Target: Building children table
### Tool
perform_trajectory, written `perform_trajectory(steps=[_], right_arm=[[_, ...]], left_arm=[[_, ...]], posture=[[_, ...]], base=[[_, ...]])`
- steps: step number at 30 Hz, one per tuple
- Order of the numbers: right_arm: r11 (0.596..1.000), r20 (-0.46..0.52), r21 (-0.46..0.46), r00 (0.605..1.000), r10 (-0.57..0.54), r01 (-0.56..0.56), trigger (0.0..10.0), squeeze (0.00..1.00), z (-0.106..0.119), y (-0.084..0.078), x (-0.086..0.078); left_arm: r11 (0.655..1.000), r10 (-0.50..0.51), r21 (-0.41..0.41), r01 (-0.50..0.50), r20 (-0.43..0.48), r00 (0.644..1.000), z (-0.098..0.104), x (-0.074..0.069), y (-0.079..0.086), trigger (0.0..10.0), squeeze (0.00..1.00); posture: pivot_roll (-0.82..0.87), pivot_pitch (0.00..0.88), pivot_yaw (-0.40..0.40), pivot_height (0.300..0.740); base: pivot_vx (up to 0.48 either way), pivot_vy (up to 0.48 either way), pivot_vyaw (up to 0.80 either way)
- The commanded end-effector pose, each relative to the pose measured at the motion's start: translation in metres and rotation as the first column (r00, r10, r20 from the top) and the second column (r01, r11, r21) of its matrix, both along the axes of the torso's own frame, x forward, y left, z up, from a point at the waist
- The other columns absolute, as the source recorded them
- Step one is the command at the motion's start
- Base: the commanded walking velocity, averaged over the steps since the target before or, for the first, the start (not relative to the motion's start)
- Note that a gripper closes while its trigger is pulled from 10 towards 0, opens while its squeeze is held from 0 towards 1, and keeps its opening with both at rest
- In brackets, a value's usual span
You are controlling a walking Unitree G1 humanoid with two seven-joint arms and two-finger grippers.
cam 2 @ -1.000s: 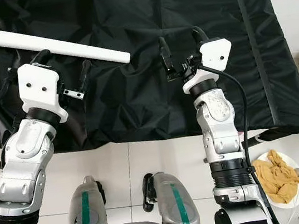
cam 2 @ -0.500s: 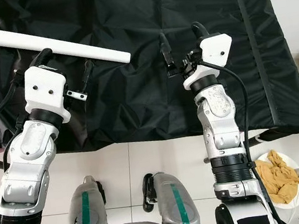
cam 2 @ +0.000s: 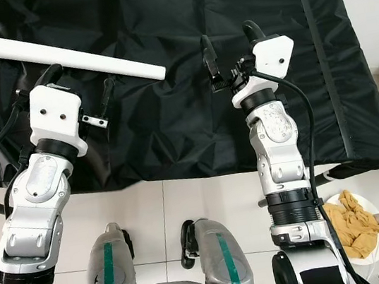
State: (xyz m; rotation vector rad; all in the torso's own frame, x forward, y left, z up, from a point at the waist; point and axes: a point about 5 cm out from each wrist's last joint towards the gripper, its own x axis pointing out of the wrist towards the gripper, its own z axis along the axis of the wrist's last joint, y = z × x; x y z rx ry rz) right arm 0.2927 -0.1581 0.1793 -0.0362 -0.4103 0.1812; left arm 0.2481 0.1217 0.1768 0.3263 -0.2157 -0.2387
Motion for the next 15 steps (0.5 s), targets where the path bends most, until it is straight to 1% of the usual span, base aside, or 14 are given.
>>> perform_trajectory(steps=[1,2,3,4,5,6,7,8,9,10,12,13,14,15], right_arm=[[0.999,0.015,-0.016,0.999,-0.039,0.039,10.0,0.0,0.002,-0.008,0.001],[0.997,0.035,-0.046,0.998,-0.061,0.062,10.0,0.0,0.005,-0.009,0.002],[0.997,0.035,-0.046,0.998,-0.061,0.062,10.0,0.0,0.005,-0.009,0.002],[0.99,0.071,-0.081,0.992,-0.106,0.111,10.0,0.0,0.01,-0.012,0.004],[0.99,0.071,-0.081,0.992,-0.106,0.111,10.0,0.0,0.01,-0.012,0.004],[0.976,0.125,-0.129,0.979,-0.158,0.174,10.0,0.0,0.017,-0.015,0.004],[0.976,0.125,-0.129,0.979,-0.158,0.174,10.0,0.0,0.017,-0.015,0.004],[0.958,0.175,-0.171,0.964,-0.199,0.228,10.0,0.0,0.023,-0.017,0.004],[0.958,0.175,-0.171,0.964,-0.199,0.228,10.0,0.0,0.023,-0.017,0.004],[0.924,0.252,-0.238,0.938,-0.239,0.299,10.0,0.0,0.029,-0.018,0.003],[0.82,0.407,-0.39,0.877,-0.255,0.42,10.0,0.0,0.036,-0.013,-0.002],[0.782,0.455,-0.429,0.856,-0.245,0.452,10.0,0.0,0.038,-0.011,-0.004],[0.782,0.455,-0.429,0.856,-0.245,0.452,10.0,0.0,0.038,-0.011,-0.004],[0.728,0.529,-0.464,0.817,-0.23,0.505,10.0,0.0,0.041,-0.006,-0.008]], left_arm=[[1.0,0.012,0.001,-0.012,0.008,1.0,-0.001,0.001,-0.001,10.0,0.0],[1.0,0.009,-0.004,-0.009,0.009,1.0,0.0,0.001,-0.001,10.0,0.0],[1.0,0.009,-0.004,-0.009,0.009,1.0,0.0,0.001,-0.001,10.0,0.0],[1.0,0.008,-0.008,-0.008,0.01,1.0,0.0,0.001,-0.002,10.0,0.0],[1.0,0.008,-0.008,-0.008,0.01,1.0,0.0,0.001,-0.002,10.0,0.0],[1.0,0.011,-0.007,-0.011,0.012,1.0,0.0,0.001,-0.002,10.0,0.0],[1.0,0.011,-0.007,-0.011,0.012,1.0,0.0,0.001,-0.002,10.0,0.0],[1.0,0.013,-0.007,-0.013,0.014,1.0,0.0,0.001,-0.002,10.0,0.0],[1.0,0.013,-0.007,-0.013,0.014,1.0,0.0,0.001,-0.002,10.0,0.0],[1.0,0.018,-0.004,-0.018,0.015,1.0,0.0,0.001,-0.002,10.0,0.0],[1.0,0.024,-0.009,-0.023,0.02,1.0,0.001,0.002,-0.002,10.0,0.0],[1.0,0.026,-0.009,-0.026,0.021,0.999,0.001,0.002,-0.002,10.0,0.0],[1.0,0.026,-0.009,-0.026,0.021,0.999,0.001,0.002,-0.002,10.0,0.0],[0.999,0.032,-0.015,-0.031,0.021,0.999,0.001,0.002,-0.002,10.0,0.0]], posture=[[0.16,0.08,-0.122,0.74],[0.16,0.082,-0.124,0.74],[0.16,0.082,-0.124,0.74],[0.16,0.082,-0.126,0.74],[0.16,0.082,-0.126,0.74],[0.16,0.082,-0.13,0.74],[0.16,0.082,-0.13,0.74],[0.16,0.082,-0.13,0.74],[0.16,0.082,-0.13,0.74],[0.16,0.083,-0.137,0.74],[0.17,0.086,-0.149,0.74],[0.17,0.086,-0.149,0.74],[0.17,0.086,-0.149,0.74],[0.17,0.087,-0.152,0.74]], base=[[0.0,0.0,0.0],[0.0,0.0,0.0],[0.0,0.0,0.0],[0.0,0.0,0.0],[0.0,0.0,0.0],[0.0,0.0,0.0],[0.0,0.0,0.0],[0.0,0.0,0.0],[0.0,0.0,0.0],[0.0,0.0,0.0],[0.0,0.0,0.0],[0.0,0.0,0.0],[0.0,0.0,0.0],[0.0,0.0,0.0]])
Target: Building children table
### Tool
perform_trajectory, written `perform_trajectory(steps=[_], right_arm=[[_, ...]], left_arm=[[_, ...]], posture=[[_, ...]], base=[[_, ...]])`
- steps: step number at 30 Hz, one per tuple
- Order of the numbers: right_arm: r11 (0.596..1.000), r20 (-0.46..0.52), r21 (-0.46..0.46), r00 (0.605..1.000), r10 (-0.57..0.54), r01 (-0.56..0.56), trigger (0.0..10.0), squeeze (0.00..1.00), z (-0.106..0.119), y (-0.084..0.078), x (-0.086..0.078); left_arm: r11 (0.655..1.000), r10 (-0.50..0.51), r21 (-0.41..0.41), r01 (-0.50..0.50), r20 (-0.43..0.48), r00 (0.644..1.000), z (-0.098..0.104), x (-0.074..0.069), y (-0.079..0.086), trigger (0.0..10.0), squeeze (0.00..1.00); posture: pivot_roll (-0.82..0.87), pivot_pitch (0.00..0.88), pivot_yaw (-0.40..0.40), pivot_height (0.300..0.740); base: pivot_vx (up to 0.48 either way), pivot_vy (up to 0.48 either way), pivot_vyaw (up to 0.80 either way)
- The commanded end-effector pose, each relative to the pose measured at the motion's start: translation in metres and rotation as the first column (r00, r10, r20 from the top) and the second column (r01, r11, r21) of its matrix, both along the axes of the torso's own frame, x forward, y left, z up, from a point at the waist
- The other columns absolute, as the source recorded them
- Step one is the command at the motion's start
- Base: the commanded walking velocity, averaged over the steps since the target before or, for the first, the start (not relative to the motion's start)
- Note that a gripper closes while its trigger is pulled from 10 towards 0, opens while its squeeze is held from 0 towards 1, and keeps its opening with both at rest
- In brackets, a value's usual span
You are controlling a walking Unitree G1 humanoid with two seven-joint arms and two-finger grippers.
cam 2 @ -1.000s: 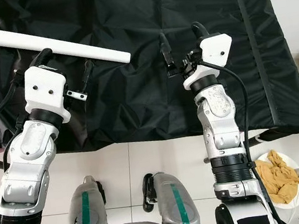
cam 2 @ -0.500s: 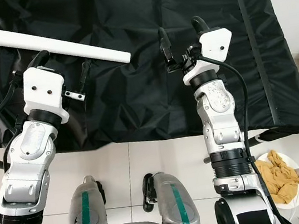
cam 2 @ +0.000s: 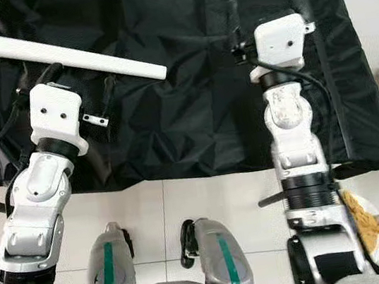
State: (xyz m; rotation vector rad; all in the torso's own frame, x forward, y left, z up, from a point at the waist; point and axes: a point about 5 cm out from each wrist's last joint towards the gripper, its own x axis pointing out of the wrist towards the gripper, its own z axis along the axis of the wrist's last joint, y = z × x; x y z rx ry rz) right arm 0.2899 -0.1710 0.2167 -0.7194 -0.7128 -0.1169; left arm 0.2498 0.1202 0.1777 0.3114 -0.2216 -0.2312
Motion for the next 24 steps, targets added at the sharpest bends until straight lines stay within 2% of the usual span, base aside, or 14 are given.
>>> perform_trajectory(steps=[1,11,13,18,19,20,21,22,23,24], right_arm=[[0.995,0.091,-0.101,0.996,-0.009,0.018,10.0,0.0,0.004,0.009,-0.007],[0.989,0.147,-0.129,0.988,-0.049,0.068,10.0,0.0,0.007,0.005,-0.008],[0.995,0.128,-0.048,0.989,-0.08,0.086,10.0,0.0,0.005,-0.001,-0.005],[0.995,0.126,-0.027,0.988,-0.09,0.094,10.0,0.0,0.004,-0.002,-0.004],[0.975,-0.027,0.216,0.999,-0.038,0.044,10.0,0.0,-0.004,-0.007,0.004],[0.895,-0.145,0.446,0.987,0.071,0.001,10.0,0.0,-0.017,-0.009,0.011],[0.804,-0.193,0.595,0.965,0.178,-0.029,10.0,0.0,-0.026,-0.008,0.014],[0.804,-0.193,0.595,0.965,0.178,-0.029,10.0,0.0,-0.026,-0.008,0.014],[0.743,-0.208,0.668,0.949,0.238,-0.04,10.0,0.0,-0.033,-0.005,0.015],[0.743,-0.208,0.668,0.949,0.238,-0.04,10.0,0.0,-0.033,-0.005,0.015]], left_arm=[[1.0,0.027,-0.003,-0.027,0.015,1.0,-0.001,-0.001,-0.001,10.0,0.0],[1.0,0.026,-0.006,-0.026,0.016,1.0,-0.001,-0.001,-0.001,10.0,0.0],[1.0,0.02,-0.001,-0.02,0.019,1.0,0.0,0.001,-0.002,10.0,0.0],[1.0,0.018,0.0,-0.018,0.02,1.0,0.0,0.001,-0.002,10.0,0.0],[0.999,0.021,-0.039,-0.02,0.011,1.0,0.001,0.003,-0.001,10.0,0.0],[0.995,0.031,-0.099,-0.032,-0.007,0.999,0.001,0.006,0.002,10.0,0.0],[0.989,0.038,-0.143,-0.04,-0.02,0.999,0.001,0.008,0.003,10.0,0.0],[0.989,0.038,-0.143,-0.04,-0.02,0.999,0.001,0.008,0.003,10.0,0.0],[0.982,0.048,-0.181,-0.054,-0.036,0.998,0.0,0.009,0.006,10.0,0.0],[0.982,0.048,-0.181,-0.054,-0.036,0.998,0.0,0.009,0.006,10.0,0.0]], posture=[[0.17,0.088,-0.155,0.74],[0.16,0.085,-0.149,0.74],[0.16,0.084,-0.147,0.74],[0.16,0.084,-0.147,0.74],[0.14,0.08,-0.133,0.74],[0.14,0.077,-0.129,0.74],[0.14,0.077,-0.129,0.74],[0.14,0.077,-0.129,0.74],[0.14,0.081,-0.125,0.74],[0.14,0.081,-0.125,0.74]], base=[[0.0,0.0,0.0],[0.0,0.0,0.0],[0.0,0.0,0.0],[0.0,0.0,0.0],[0.0,0.0,0.0],[0.0,0.0,0.0],[0.0,0.0,0.0],[0.0,0.0,0.0],[0.0,0.0,0.0],[0.0,0.0,0.0]])
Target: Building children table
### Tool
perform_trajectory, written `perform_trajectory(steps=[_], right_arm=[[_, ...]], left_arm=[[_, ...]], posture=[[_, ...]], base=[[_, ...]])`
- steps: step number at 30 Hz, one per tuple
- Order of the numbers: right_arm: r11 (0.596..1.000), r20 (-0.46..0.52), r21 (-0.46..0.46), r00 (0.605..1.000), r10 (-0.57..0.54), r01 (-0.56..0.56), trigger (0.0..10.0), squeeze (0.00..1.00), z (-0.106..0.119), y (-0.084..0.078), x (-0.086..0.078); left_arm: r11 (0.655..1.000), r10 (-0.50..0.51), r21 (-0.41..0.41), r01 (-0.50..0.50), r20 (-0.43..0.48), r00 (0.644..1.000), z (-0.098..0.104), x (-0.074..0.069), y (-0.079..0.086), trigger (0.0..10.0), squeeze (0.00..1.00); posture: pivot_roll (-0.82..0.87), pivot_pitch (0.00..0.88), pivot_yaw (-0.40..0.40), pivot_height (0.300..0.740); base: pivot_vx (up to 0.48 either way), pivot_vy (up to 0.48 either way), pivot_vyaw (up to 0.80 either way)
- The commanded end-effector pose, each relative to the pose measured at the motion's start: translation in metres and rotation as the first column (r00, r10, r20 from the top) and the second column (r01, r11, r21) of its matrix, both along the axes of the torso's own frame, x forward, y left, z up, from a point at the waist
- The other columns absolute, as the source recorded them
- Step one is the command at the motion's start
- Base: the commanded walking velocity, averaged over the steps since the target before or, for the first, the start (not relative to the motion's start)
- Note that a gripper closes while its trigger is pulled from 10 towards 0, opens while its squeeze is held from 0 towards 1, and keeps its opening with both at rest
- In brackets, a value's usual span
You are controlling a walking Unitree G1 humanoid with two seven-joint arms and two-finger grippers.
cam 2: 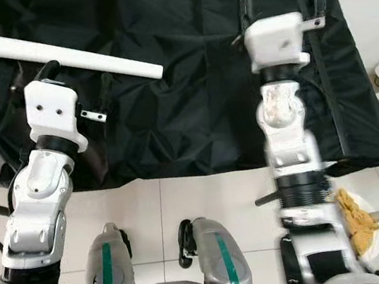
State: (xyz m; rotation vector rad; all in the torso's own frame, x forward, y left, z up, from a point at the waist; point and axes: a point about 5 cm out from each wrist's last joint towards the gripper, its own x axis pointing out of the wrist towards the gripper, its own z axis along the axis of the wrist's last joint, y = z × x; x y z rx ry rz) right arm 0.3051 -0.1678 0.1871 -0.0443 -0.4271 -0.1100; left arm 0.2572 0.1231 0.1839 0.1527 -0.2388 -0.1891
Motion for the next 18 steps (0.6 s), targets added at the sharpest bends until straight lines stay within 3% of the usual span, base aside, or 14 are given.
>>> perform_trajectory(steps=[1,8,18], right_arm=[[0.998,-0.025,0.056,1.0,0.008,-0.006,10.0,0.0,-0.0036,-0.0086,0.0],[0.996,-0.031,0.083,0.999,0.026,-0.024,10.0,0.0,-0.0064,-0.0047,-0.0016],[0.991,-0.031,0.103,0.996,0.086,-0.082,10.0,0.0,-0.0049,-0.0028,0.0018]], left_arm=[[0.999,0.026,-0.02,-0.026,-0.037,0.999,-0.0061,0.002,0.0033,10.0,0.0],[0.998,0.036,-0.054,-0.039,-0.045,0.998,-0.0056,0.0025,0.0074,10.0,0.0],[0.999,0.043,-0.032,-0.044,-0.032,0.999,-0.0043,0.0031,0.0093,10.0,0.0]], posture=[[0.14,0.081,-0.125,0.74],[0.15,0.076,-0.125,0.74],[0.16,0.066,-0.133,0.74]], base=[[0.0,0.0,0.0],[0.0,0.0,0.0],[0.0,0.0,0.0]])
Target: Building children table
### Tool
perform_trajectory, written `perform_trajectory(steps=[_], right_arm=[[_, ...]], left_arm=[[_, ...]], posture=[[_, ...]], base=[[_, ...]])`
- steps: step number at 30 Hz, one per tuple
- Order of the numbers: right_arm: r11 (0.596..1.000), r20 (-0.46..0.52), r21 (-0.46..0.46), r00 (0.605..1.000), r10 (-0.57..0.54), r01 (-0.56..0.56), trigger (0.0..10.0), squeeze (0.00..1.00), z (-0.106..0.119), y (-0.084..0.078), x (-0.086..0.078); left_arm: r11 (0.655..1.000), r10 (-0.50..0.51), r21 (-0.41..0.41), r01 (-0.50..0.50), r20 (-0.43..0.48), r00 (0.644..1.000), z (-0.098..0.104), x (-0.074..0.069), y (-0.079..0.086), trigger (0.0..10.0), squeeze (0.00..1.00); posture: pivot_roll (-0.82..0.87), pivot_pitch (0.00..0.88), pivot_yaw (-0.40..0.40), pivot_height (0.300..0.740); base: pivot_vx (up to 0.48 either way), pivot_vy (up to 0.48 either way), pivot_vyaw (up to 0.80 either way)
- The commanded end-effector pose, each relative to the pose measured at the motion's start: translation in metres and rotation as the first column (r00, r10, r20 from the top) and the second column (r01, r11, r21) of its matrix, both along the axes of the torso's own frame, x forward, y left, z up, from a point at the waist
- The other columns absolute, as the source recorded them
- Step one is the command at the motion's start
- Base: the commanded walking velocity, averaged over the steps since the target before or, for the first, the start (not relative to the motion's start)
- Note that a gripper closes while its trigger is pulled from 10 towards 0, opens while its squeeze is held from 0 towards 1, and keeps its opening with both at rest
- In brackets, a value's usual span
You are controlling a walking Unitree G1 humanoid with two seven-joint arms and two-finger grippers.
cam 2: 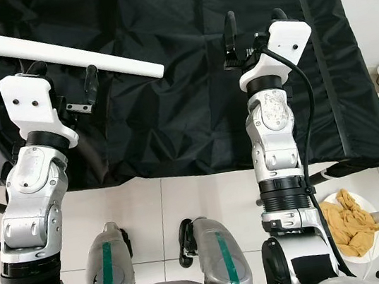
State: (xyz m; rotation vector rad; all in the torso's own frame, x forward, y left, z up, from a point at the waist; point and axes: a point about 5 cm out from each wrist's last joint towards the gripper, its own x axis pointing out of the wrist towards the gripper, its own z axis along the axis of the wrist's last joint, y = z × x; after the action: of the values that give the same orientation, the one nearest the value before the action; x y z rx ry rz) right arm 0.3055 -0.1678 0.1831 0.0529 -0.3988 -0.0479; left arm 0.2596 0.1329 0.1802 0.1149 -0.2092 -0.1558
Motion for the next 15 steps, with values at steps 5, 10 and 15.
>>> perform_trajectory(steps=[5,10,15], right_arm=[[0.999,-0.013,0.022,0.999,0.035,-0.035,10.0,0.0,0.0008,-0.0041,0.0034],[0.999,-0.011,0.015,0.999,0.037,-0.037,10.0,0.0,0.0012,-0.005,0.0045],[0.999,-0.014,0.011,0.999,0.041,-0.041,10.0,0.0,0.0005,-0.0053,0.0048]], left_arm=[[1.0,0.015,0.001,-0.015,0.004,1.0,0.0003,0.0019,0.0017,10.0,0.0],[1.0,0.021,0.009,-0.021,0.009,1.0,0.001,0.0025,0.0035,10.0,0.0],[1.0,0.019,0.005,-0.019,0.013,1.0,0.0022,0.0022,0.0049,10.0,0.0]], posture=[[0.17,0.059,-0.136,0.74],[0.17,0.054,-0.136,0.74],[0.18,0.049,-0.138,0.74]], base=[[0.0,0.0,0.0],[0.0,0.0,0.0],[0.0,0.0,0.0]])
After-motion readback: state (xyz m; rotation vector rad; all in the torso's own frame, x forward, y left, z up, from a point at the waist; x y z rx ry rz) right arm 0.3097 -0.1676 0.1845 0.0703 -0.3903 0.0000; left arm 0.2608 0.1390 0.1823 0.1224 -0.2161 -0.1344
